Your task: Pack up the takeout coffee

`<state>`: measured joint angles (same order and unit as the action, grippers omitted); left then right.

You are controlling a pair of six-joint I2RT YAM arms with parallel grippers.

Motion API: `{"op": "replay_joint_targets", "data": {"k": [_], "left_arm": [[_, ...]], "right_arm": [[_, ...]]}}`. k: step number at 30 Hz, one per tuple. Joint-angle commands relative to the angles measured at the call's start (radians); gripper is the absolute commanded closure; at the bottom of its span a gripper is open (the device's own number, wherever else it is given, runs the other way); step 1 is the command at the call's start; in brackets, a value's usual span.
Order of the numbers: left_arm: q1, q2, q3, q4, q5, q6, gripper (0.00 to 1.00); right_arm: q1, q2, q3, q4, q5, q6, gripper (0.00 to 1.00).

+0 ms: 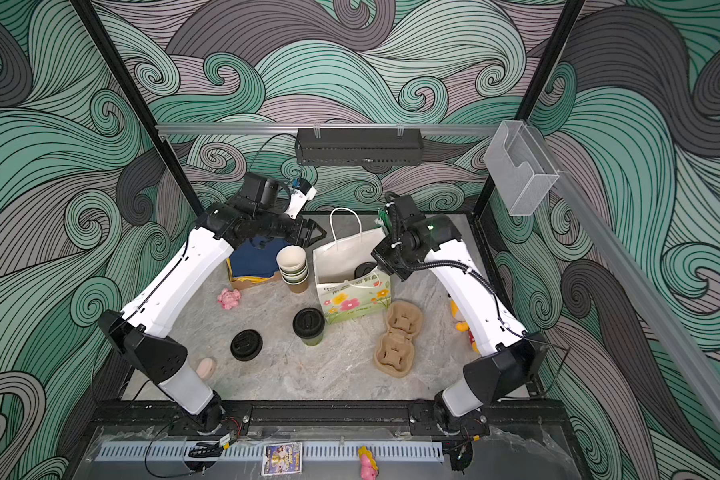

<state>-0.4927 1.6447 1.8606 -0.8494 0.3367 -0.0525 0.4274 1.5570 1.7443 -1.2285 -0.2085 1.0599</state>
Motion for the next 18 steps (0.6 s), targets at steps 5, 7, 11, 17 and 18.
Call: {"op": "replay_joint_targets", "data": {"k": [5, 7, 11, 17, 18], "left_arm": [[0.007, -0.039, -0.057, 0.044, 0.008, -0.049, 0.26], [0.007, -0.007, -0.030, 0.030, 0.033, -0.041, 0.25], [0.007, 0.072, 0.058, -0.025, 0.055, -0.023, 0.25], [0.007, 0.132, 0.126, -0.050, 0.061, -0.038, 0.47], [0.008, 0.134, 0.124, -0.045, 0.064, -0.047, 0.51]], "right_arm": [[-0.074, 0.045, 0.027, -0.022, -0.184, -0.333, 1.00], [-0.088, 0.062, 0.042, -0.026, -0.201, -0.365, 1.00], [-0.105, 0.123, 0.135, -0.083, -0.201, -0.457, 1.00], [-0.123, 0.230, 0.287, -0.169, -0.187, -0.569, 1.00], [-0.124, 0.254, 0.319, -0.184, -0.189, -0.582, 1.00]]}}
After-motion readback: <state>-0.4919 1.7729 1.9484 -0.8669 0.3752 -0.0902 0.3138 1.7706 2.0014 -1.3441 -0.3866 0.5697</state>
